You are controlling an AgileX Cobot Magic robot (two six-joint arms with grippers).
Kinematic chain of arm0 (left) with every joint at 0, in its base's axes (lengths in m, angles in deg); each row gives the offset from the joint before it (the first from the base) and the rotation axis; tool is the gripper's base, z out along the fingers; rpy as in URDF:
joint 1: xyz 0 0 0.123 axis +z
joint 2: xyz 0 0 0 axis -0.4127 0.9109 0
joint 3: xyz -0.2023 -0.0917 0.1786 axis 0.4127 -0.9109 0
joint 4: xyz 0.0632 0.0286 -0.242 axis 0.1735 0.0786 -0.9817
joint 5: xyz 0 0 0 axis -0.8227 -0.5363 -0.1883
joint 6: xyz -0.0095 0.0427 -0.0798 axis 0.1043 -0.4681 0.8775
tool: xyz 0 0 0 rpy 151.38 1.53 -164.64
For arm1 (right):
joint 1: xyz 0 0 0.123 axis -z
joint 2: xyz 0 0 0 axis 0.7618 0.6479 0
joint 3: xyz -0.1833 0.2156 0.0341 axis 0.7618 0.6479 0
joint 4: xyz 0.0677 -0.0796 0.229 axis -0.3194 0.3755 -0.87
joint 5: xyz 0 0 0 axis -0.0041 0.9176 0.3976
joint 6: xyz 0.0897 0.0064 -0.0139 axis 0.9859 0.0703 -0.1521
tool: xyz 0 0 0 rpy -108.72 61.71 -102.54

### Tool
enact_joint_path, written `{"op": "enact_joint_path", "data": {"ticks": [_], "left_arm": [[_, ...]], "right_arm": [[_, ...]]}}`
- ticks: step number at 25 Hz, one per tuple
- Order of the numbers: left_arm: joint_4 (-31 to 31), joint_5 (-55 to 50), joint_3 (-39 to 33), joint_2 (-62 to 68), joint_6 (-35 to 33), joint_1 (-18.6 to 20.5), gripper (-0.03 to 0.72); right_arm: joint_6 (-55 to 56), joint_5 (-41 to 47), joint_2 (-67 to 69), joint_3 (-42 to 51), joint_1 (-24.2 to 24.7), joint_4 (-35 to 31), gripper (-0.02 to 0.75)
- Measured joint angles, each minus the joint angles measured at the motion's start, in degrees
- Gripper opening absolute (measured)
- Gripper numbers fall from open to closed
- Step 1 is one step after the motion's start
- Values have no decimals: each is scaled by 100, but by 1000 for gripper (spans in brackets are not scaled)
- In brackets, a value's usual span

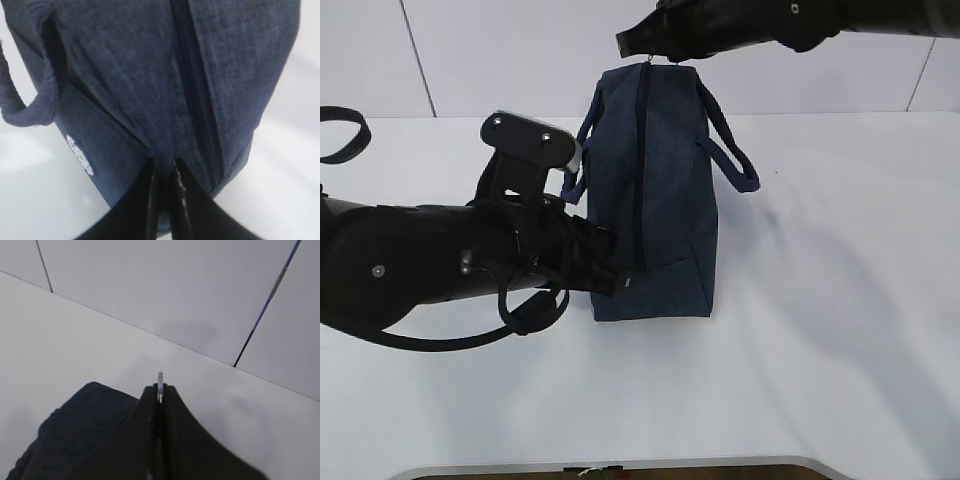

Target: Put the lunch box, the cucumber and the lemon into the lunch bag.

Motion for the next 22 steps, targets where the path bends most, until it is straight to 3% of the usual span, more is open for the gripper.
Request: {"op": "enact_joint_path", "data": {"ticks": [17, 20, 22], "left_arm": [[-210, -98, 0, 0, 0, 0, 32], [-646, -158, 0, 0, 0, 0, 100], [-937, -446, 0, -39, 0, 0, 193]], "right_arm": [[8, 947, -296, 0, -137, -38, 5], [8, 985, -296, 0, -137, -38, 5], [8, 999, -296, 0, -137, -38, 5]]}}
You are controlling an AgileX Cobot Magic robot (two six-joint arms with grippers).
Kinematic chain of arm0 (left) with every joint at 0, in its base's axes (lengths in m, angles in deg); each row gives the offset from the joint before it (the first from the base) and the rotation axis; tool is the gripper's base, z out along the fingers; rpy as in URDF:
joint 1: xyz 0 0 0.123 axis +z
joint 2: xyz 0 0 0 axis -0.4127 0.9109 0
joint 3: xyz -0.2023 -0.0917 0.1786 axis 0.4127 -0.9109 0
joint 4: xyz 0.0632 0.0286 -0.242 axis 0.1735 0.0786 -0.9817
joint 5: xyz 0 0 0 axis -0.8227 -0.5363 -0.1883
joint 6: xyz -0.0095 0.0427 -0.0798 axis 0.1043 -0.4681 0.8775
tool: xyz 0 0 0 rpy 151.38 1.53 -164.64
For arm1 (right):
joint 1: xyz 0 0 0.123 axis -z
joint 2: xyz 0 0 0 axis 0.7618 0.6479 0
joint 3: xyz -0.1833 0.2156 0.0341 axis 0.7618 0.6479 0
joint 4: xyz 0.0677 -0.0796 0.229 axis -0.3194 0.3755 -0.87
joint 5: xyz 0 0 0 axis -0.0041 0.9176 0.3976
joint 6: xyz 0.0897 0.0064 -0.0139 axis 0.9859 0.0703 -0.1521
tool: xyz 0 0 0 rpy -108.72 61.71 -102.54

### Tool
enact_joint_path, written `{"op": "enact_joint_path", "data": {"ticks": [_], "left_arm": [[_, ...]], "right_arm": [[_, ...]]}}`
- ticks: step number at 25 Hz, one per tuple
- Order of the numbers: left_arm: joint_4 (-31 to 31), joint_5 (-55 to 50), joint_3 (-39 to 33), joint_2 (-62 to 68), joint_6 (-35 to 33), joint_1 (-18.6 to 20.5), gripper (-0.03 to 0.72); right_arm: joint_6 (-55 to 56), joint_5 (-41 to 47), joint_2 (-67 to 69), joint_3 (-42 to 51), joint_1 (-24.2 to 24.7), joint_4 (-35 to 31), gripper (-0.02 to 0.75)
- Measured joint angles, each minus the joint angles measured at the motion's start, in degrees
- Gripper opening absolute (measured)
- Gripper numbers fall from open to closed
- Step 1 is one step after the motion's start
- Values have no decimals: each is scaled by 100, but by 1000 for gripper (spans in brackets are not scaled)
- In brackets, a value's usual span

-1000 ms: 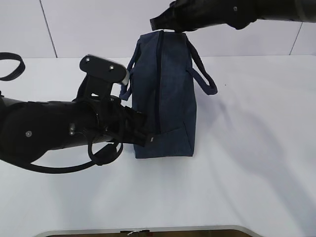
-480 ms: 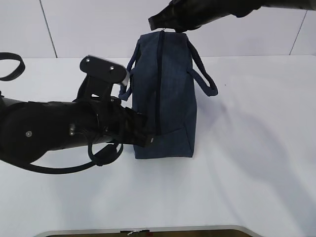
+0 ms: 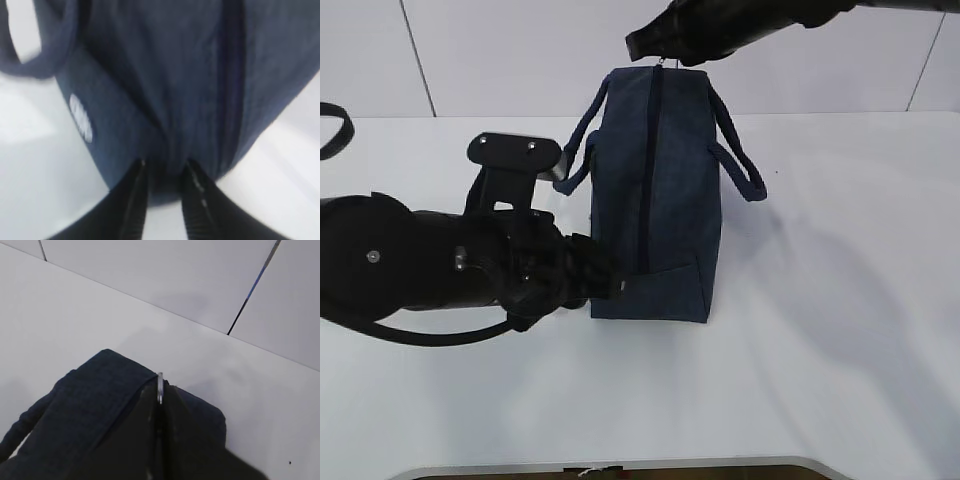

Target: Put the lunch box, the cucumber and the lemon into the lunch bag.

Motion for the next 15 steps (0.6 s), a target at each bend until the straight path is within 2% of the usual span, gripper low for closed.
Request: {"op": "enact_joint_path", "data": {"ticks": [3, 6, 11, 15], "left_arm": [[-186, -525, 0, -267, 0, 0, 331], [-380, -720, 0, -674, 0, 0, 397], [-897, -1312, 89, -1255, 0, 281, 421], [-1089, -2365, 637, -1401, 0, 915, 425]], "right_arm": [[0, 26, 0, 0, 0, 0, 5], [0, 45, 0, 0, 0, -10, 5], [0, 102, 0, 0, 0, -10, 5], [0, 217, 0, 0, 0, -10, 5]]}}
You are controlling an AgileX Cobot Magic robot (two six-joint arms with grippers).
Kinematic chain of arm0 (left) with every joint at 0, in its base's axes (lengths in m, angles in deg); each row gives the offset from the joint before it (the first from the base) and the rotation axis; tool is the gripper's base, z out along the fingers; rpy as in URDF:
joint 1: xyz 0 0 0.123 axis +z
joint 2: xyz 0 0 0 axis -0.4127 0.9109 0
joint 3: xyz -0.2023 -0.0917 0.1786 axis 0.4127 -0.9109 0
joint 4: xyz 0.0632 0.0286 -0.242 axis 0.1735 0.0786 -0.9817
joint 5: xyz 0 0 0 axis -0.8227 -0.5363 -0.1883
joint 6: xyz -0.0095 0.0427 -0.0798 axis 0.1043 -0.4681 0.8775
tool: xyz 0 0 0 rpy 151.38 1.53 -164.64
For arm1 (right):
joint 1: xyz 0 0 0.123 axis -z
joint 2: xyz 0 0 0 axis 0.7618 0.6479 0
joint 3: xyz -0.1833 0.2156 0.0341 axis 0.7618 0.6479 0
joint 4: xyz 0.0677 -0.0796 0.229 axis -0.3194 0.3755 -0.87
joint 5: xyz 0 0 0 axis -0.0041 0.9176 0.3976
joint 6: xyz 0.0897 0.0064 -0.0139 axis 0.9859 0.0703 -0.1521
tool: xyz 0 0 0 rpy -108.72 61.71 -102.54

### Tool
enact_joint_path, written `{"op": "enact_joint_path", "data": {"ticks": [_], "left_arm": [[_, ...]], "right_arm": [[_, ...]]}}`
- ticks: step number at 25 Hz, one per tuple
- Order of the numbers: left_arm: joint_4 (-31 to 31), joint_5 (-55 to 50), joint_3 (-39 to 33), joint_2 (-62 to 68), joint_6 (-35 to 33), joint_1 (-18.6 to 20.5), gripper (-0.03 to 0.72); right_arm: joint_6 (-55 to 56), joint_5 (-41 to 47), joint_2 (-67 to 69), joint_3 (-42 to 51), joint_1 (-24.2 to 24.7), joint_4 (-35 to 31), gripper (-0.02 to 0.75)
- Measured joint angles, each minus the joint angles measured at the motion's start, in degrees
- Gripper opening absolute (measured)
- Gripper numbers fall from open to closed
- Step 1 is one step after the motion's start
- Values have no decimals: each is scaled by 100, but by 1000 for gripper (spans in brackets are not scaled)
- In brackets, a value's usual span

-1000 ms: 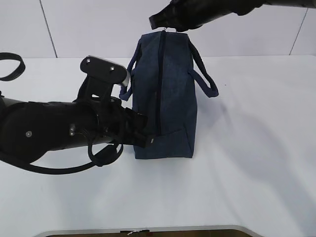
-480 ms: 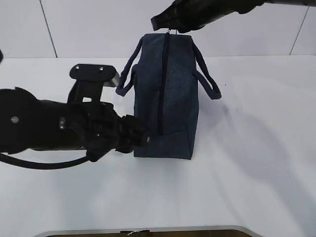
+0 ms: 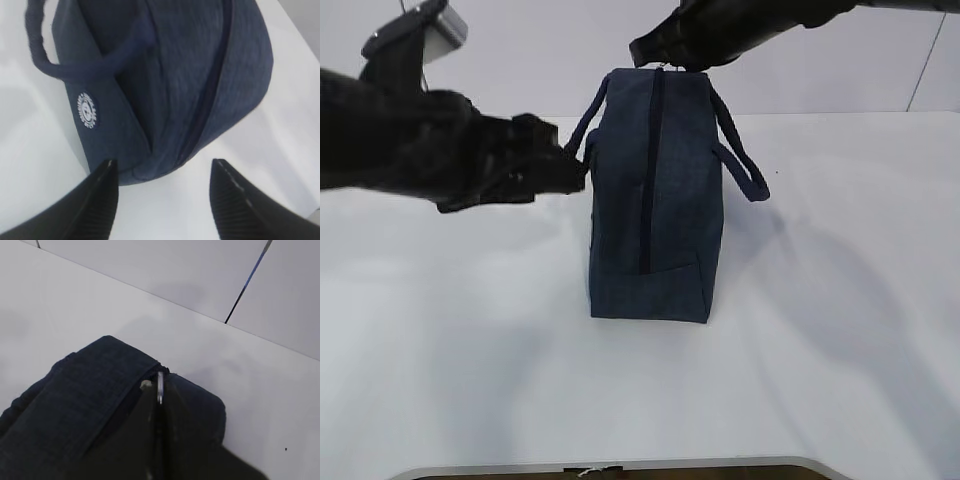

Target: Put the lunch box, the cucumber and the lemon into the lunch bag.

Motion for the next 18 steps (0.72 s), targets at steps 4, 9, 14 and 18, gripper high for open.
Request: {"op": "enact_joint_path", "data": {"ticks": [4, 9, 14, 18], "left_arm": [[-46, -1055, 787, 24, 0, 633, 426], [-59, -1969, 1707, 340, -4, 1156, 426], [-59, -2410, 2387, 896, -95, 1256, 426], [-59, -2622, 2790, 1425, -133, 1256, 426]], "right_arm": [[0, 32, 0, 0, 0, 0, 5], [0, 45, 0, 0, 0, 0, 5], [0, 58, 0, 0, 0, 0, 5], [0, 58, 0, 0, 0, 0, 5]]}}
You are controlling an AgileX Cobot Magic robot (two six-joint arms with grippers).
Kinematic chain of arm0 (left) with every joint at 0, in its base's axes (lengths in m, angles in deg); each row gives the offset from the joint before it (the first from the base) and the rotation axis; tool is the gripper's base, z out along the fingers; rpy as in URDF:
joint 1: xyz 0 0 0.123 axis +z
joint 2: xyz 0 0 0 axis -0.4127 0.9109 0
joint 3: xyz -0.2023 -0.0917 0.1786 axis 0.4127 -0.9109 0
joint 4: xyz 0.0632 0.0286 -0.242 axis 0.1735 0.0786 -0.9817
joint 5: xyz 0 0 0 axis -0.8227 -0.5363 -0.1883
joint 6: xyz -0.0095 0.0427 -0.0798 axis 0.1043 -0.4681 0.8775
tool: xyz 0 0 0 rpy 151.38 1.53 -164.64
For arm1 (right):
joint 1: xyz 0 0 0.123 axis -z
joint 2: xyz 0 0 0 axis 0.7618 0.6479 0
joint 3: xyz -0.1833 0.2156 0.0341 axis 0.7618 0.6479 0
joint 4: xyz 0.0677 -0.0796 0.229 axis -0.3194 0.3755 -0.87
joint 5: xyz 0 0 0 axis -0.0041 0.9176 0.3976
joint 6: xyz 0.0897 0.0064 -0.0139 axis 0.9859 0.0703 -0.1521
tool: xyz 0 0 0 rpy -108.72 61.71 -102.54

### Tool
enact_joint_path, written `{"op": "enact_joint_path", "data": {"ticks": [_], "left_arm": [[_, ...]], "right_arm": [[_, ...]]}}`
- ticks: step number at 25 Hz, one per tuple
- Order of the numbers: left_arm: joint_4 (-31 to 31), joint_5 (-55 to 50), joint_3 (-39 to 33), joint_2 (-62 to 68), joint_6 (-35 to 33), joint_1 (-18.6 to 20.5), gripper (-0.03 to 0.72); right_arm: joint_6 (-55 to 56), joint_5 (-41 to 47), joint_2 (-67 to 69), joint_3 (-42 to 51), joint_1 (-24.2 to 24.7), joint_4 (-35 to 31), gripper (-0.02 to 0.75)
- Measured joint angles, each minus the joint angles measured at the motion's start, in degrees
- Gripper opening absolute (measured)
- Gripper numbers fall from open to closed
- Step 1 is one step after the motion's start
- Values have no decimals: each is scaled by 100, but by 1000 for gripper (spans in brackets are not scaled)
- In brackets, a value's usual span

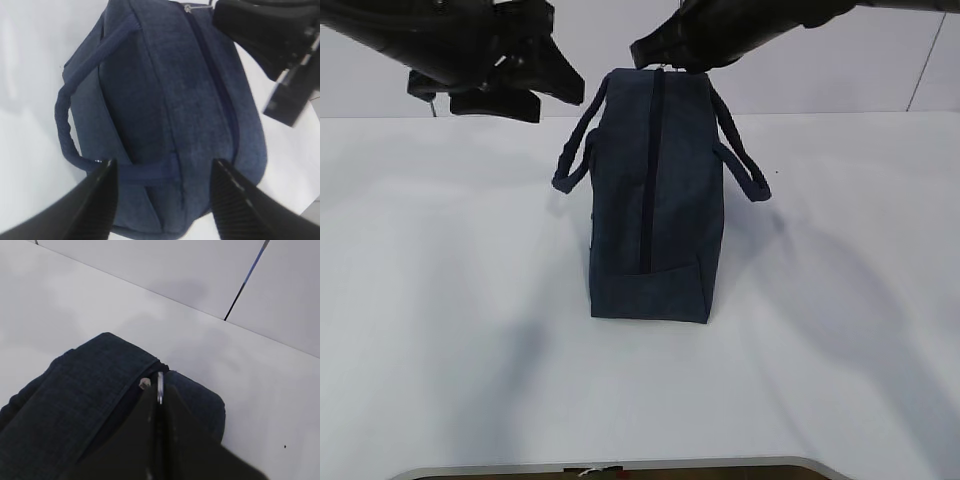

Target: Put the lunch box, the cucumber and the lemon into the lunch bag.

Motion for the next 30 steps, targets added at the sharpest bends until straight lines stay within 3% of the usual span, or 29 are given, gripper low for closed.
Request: {"op": "enact_joint_path", "data": {"ticks": [6, 13, 30], "left_arm": [[-50, -158, 360, 538, -170, 9, 424], [-696, -237, 395, 685, -652, 9, 422], [-1170, -293, 800, 1341, -882, 9, 421]], "right_arm": [[0, 0, 0, 0, 0, 0, 5], [0, 0, 0, 0, 0, 0, 5], [0, 0, 0, 0, 0, 0, 5]]}}
